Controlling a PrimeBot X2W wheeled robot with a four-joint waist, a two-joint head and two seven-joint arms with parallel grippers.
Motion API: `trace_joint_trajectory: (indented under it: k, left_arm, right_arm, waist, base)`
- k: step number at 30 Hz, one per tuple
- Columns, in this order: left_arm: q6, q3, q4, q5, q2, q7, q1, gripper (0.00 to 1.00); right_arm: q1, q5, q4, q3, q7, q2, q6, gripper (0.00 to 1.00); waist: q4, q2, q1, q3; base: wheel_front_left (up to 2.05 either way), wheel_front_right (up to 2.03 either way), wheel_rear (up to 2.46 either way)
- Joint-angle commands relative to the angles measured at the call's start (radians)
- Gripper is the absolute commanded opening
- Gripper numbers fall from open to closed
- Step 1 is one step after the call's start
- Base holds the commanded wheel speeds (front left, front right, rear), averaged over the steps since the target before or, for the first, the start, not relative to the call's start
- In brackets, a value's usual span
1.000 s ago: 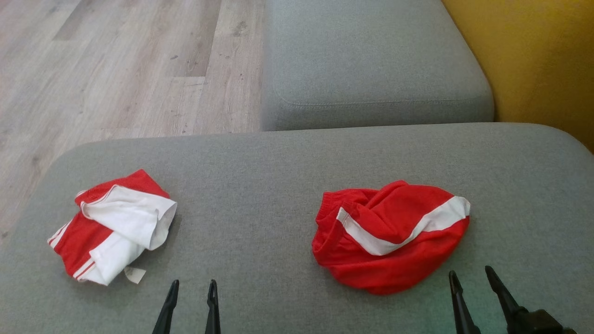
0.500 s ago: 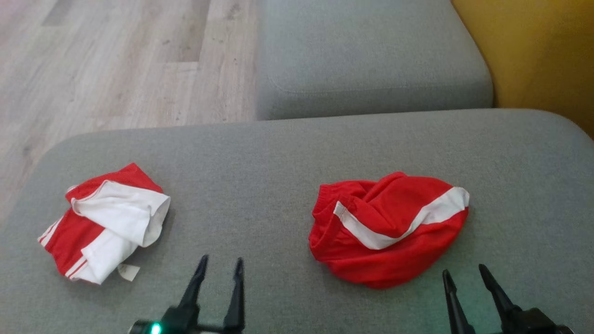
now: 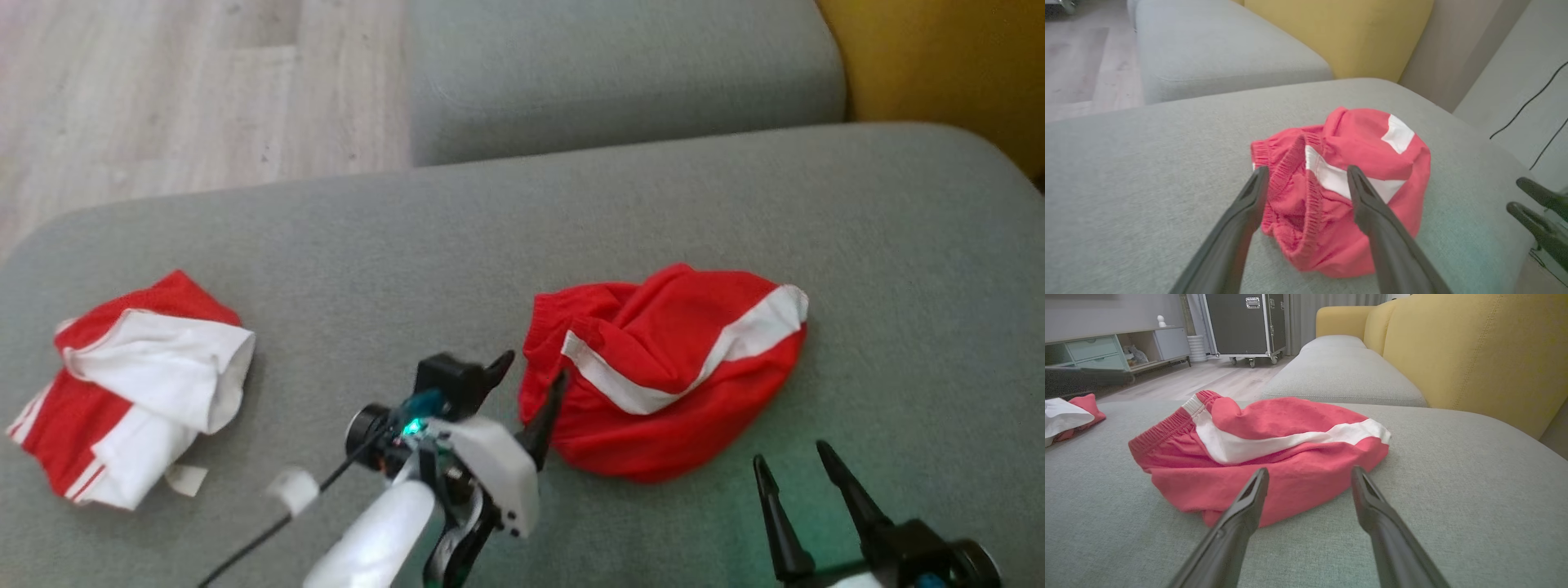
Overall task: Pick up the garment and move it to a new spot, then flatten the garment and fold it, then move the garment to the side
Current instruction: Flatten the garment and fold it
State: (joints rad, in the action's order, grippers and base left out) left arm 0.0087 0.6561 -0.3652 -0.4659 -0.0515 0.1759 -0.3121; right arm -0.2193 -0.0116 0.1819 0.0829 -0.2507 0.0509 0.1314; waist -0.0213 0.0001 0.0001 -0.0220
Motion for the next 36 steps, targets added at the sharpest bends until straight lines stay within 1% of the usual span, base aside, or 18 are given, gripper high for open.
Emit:
trace_joint_trajectory:
  k: [1, 3, 7, 18, 19, 20, 21, 22, 23, 24, 28, 32, 34, 36]
  left_arm:
    - [-0.001, -0.019, 0.021, -0.012, 0.001, 0.011, -0.071, 1.0]
    - [0.002, 0.003, 0.002, -0.041, 0.001, 0.036, -0.104, 1.0]
    - [0.008, 0.039, -0.045, -0.073, 0.001, 0.051, -0.164, 1.0]
    - [0.015, 0.093, -0.143, -0.127, 0.001, 0.004, -0.242, 1.0]
    - [0.014, 0.098, -0.149, -0.132, 0.001, 0.001, -0.245, 0.98]
    - [0.014, 0.103, -0.155, -0.136, 0.001, -0.002, -0.248, 0.78]
    - [0.014, 0.108, -0.162, -0.137, 0.001, -0.005, -0.252, 0.48]
    - [0.014, 0.113, -0.167, -0.139, 0.001, -0.009, -0.256, 0.35]
    - [0.013, 0.117, -0.171, -0.143, 0.001, -0.014, -0.259, 0.09]
    - [0.01, 0.121, -0.174, -0.148, 0.001, -0.02, -0.262, 0.0]
    - [-0.008, 0.137, -0.19, -0.166, 0.001, -0.044, -0.277, 0.0]
    - [-0.008, 0.134, -0.195, -0.164, 0.0, -0.101, -0.289, 0.0]
    - [-0.006, 0.125, -0.186, -0.162, -0.015, -0.129, -0.285, 0.0]
    - [0.002, 0.113, -0.162, -0.159, -0.045, -0.153, -0.27, 0.0]
  right_arm:
    - [0.054, -0.007, -0.033, 0.026, -0.011, 0.025, -0.001, 1.0]
    - [0.062, -0.006, -0.035, 0.031, -0.011, 0.032, -0.001, 1.0]
    - [0.083, -0.005, -0.037, 0.039, -0.011, 0.044, -0.001, 1.0]
    - [0.101, -0.002, -0.032, 0.03, -0.011, 0.048, -0.001, 1.0]
    - [0.101, -0.002, -0.032, 0.03, -0.011, 0.048, -0.001, 1.0]
    - [0.101, -0.002, -0.032, 0.03, -0.011, 0.048, -0.001, 1.0]
    - [0.102, -0.002, -0.033, 0.03, -0.011, 0.047, -0.001, 1.0]
    - [0.104, -0.002, -0.034, 0.029, -0.011, 0.047, -0.001, 1.0]
    - [0.105, -0.002, -0.035, 0.029, -0.011, 0.046, -0.001, 1.0]
    - [0.107, -0.002, -0.036, 0.029, -0.011, 0.046, -0.001, 1.0]
    - [0.115, -0.001, -0.039, 0.03, -0.011, 0.046, -0.001, 1.0]
    - [0.121, 0.002, -0.044, 0.032, -0.011, 0.051, -0.001, 1.0]
    - [0.125, 0.006, -0.042, 0.042, -0.011, 0.06, -0.001, 1.0]
    - [0.13, 0.018, -0.038, 0.045, -0.011, 0.067, -0.001, 1.0]
  waist:
    - [-0.019, -0.0001, -0.0001, 0.022]
    - [-0.033, -0.0001, -0.0001, 0.037]
    - [-0.06, -0.0001, -0.0001, 0.074]
    - [-0.096, -0.0001, -0.0001, 0.093]
    - [-0.097, -0.0001, -0.0001, 0.093]
    - [-0.098, -0.0001, -0.0001, 0.094]
    - [-0.099, -0.0001, -0.0001, 0.095]
    - [-0.099, -0.0001, -0.0001, 0.097]
    - [-0.099, -0.0001, -0.0001, 0.099]
    - [-0.1, -0.0001, -0.0001, 0.102]
    - [-0.098, -0.0001, -0.0001, 0.113]
    - [-0.086, -0.0001, -0.0001, 0.118]
    - [-0.076, -0.0001, -0.0001, 0.115]
    - [-0.067, -0.0001, -0.0001, 0.11]
  base:
    - [0.0, 0.0, 0.0]
    - [0.0, 0.0, 0.0]
    - [0.0, 0.0, 0.0]
    - [0.0, 0.0, 0.0]
    - [0.0, 0.0, 0.0]
    - [0.0, 0.0, 0.0]
    - [0.0, 0.0, 0.0]
    - [0.0, 0.0, 0.0]
    - [0.0, 0.0, 0.0]
    - [0.0, 0.0, 0.0]
    - [0.0, 0.0, 0.0]
    - [0.0, 0.0, 0.0]
    - [0.0, 0.0, 0.0]
    - [0.0, 0.0, 0.0]
